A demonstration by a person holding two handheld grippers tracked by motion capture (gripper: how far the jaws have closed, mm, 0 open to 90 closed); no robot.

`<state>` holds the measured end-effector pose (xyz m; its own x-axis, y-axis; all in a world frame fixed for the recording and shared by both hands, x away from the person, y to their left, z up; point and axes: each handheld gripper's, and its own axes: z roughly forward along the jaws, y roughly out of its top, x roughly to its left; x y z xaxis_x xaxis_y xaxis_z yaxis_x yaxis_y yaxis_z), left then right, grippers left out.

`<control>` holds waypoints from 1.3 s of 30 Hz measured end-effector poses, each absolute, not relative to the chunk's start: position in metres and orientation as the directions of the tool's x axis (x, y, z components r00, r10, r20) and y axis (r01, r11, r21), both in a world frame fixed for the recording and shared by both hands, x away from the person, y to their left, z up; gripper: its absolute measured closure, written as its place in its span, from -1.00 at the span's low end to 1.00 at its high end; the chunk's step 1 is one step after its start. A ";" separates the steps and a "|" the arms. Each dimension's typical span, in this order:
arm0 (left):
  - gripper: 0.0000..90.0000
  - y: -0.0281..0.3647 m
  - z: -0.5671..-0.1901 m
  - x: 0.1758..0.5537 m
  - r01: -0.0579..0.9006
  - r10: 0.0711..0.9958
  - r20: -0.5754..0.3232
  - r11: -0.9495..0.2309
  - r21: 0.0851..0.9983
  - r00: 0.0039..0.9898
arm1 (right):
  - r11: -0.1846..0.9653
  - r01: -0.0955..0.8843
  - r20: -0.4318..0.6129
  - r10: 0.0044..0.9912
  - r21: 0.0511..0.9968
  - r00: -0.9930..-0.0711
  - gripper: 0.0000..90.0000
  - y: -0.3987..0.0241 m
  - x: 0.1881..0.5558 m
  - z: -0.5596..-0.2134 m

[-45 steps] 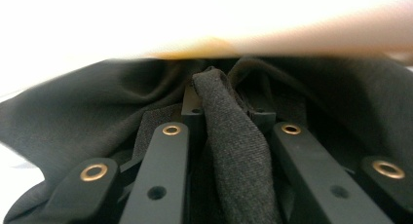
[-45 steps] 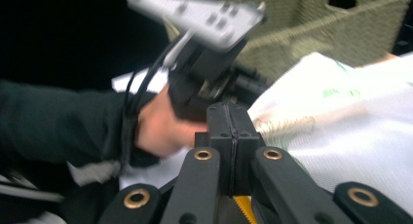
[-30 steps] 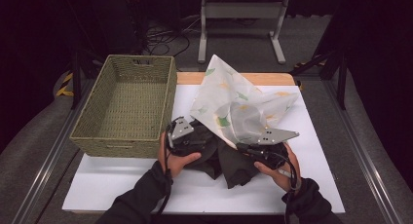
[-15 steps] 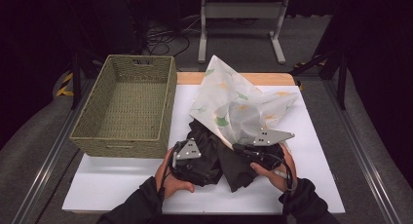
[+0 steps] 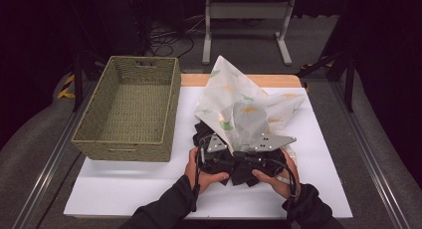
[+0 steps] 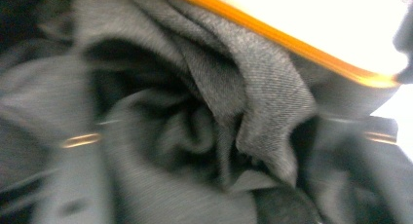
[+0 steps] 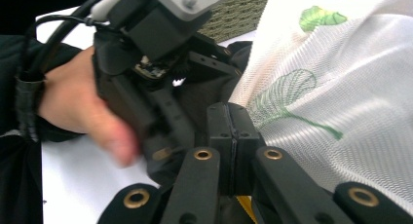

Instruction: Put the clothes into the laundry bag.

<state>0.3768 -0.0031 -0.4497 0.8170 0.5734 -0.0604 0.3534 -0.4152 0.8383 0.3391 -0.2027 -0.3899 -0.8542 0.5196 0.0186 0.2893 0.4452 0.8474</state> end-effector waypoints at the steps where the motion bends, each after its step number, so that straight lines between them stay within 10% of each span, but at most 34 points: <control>1: 0.32 -0.002 -0.450 0.379 0.355 0.569 -0.072 -0.405 0.842 0.819 | 0.443 0.293 0.027 0.515 0.847 -0.857 1.00 -0.203 0.339 -0.390; 22: 0.65 0.023 -0.365 0.343 0.191 0.570 -0.013 -0.253 0.948 0.821 | 0.278 0.139 -0.009 0.471 0.951 -0.882 1.00 -0.208 0.305 -0.302; 39: 0.46 -0.011 -0.431 0.424 0.367 0.731 -0.168 -0.120 0.922 0.661 | 0.423 0.291 -0.010 0.581 0.858 -0.814 1.00 -0.230 0.335 -0.378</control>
